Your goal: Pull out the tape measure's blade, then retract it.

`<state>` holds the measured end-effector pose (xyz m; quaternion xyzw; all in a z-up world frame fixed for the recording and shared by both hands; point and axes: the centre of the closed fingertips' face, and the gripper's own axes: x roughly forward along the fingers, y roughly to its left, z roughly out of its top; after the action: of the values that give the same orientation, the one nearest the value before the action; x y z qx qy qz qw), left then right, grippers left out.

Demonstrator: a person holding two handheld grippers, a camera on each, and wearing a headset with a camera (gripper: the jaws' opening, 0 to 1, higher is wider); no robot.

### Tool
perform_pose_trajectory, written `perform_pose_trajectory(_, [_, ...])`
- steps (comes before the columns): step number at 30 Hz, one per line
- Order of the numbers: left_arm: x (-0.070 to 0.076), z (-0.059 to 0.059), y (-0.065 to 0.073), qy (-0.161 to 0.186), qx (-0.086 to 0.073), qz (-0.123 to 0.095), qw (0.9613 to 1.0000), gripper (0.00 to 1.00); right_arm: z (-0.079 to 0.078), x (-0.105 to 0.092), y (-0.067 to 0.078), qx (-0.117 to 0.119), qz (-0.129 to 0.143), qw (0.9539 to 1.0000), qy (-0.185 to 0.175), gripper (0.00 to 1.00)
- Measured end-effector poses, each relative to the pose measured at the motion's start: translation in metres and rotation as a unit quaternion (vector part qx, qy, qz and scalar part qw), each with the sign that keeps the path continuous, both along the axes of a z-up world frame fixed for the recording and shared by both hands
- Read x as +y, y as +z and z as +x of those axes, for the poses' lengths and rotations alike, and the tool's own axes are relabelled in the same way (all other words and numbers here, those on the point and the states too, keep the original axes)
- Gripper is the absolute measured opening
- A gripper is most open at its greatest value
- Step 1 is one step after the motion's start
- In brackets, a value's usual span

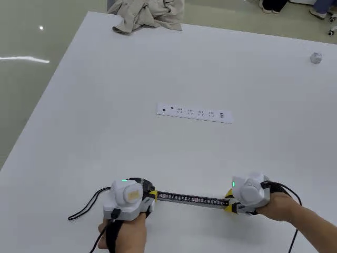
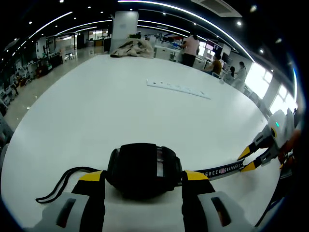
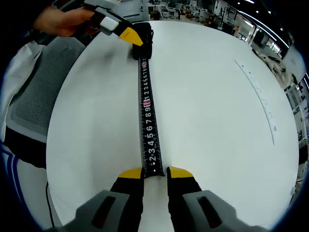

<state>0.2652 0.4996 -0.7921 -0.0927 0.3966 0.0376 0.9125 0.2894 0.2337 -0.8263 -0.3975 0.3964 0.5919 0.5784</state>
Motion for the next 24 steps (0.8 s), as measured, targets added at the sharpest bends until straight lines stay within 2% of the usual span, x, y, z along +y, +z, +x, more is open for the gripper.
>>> perform_pose_trajectory(24, [-0.0011, 0.0013, -0.0003, 0.01, -0.011, -0.012, 0.9998, 0.6, -0.0013, -0.0006, -0.0012, -0.001, -0.003, 1.0, 0.004, 0.15])
